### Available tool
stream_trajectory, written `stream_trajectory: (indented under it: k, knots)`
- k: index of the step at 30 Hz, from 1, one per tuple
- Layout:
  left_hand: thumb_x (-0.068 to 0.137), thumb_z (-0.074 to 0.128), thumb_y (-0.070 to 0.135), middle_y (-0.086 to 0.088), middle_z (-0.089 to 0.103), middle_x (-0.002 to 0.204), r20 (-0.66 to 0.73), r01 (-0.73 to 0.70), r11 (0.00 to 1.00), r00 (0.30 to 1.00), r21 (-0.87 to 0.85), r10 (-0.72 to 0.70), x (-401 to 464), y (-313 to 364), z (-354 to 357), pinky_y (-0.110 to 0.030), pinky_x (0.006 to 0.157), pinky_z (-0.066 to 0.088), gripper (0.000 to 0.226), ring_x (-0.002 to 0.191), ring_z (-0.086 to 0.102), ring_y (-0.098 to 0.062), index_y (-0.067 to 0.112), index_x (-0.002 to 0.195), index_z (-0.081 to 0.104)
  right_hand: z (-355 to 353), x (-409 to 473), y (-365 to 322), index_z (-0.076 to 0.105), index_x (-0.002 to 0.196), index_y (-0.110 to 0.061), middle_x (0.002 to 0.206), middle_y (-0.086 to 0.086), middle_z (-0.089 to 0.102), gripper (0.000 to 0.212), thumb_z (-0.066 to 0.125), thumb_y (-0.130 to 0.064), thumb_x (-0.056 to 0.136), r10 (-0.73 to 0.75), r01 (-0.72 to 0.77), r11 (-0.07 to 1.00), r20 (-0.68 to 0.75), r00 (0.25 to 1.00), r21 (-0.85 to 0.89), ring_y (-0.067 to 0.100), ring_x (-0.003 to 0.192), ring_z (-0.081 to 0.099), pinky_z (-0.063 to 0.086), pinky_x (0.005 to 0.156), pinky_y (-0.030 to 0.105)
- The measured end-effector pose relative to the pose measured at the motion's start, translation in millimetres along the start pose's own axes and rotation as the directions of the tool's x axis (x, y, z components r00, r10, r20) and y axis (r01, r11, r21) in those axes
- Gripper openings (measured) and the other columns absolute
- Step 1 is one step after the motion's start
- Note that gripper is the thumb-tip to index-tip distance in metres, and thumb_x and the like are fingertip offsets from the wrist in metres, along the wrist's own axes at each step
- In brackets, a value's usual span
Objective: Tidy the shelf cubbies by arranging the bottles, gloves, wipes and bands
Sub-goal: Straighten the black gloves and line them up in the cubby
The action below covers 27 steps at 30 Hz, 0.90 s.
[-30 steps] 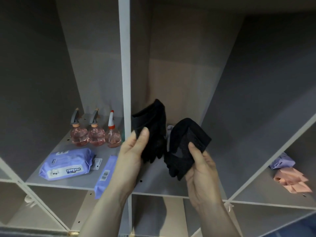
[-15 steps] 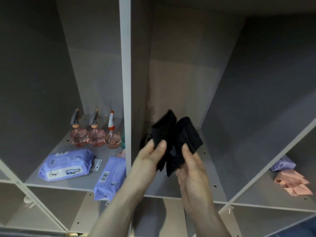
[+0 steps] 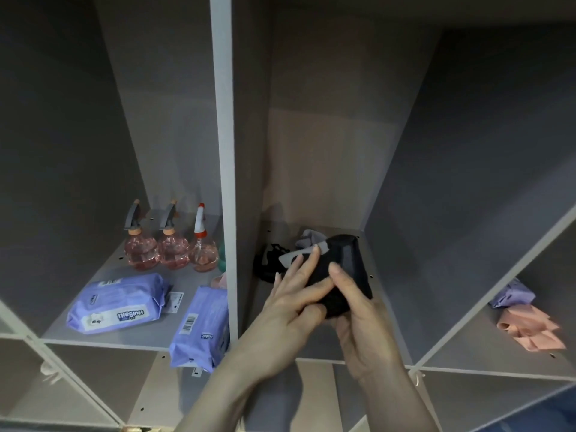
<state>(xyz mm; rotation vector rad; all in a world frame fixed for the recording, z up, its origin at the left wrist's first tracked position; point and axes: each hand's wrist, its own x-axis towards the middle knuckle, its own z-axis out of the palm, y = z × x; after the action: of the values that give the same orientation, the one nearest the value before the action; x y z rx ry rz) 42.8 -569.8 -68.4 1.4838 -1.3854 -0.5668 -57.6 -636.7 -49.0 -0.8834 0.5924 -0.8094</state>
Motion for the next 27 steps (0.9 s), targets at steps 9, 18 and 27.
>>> stream_trajectory:
  k: [9,18,27]
  knots:
    - [0.08,0.056,0.058,-0.006,0.071,0.105,0.154,0.606,0.399,0.66,-0.688,-0.736,3,-4,3,-0.04,0.086,0.049,0.055,0.097,0.067,-0.023,0.008,0.098,0.069,-6,6,8,0.06,0.125,-0.014,0.117,0.009,0.069,0.042,0.056,-0.032,0.087,-0.033,0.065,0.97,-0.14,0.99,0.234,0.021,0.108,0.066,0.052,0.096,0.039]
    - [0.09,0.055,0.001,-0.012,0.073,0.103,-0.116,0.165,0.376,0.775,-0.912,-0.621,22,-13,19,-0.032,0.062,0.06,0.024,0.084,0.072,-0.023,0.01,0.111,0.064,-31,-1,20,0.066,0.116,-0.021,0.105,-0.001,0.074,0.041,0.063,-0.031,0.076,-0.052,0.027,0.962,-0.083,0.995,-0.272,0.015,0.1,0.067,0.046,0.08,0.029]
    - [0.097,0.048,0.01,-0.003,0.067,0.109,0.028,0.474,0.641,0.816,-0.604,-0.577,20,-45,-2,-0.032,0.075,0.048,0.035,0.097,0.061,-0.022,0.032,0.123,0.058,-58,19,36,0.069,0.105,-0.009,0.1,0.014,0.073,0.018,0.06,-0.011,0.089,0.127,-0.14,0.946,-0.064,0.99,-0.293,0.022,0.091,0.071,0.054,0.068,0.023]
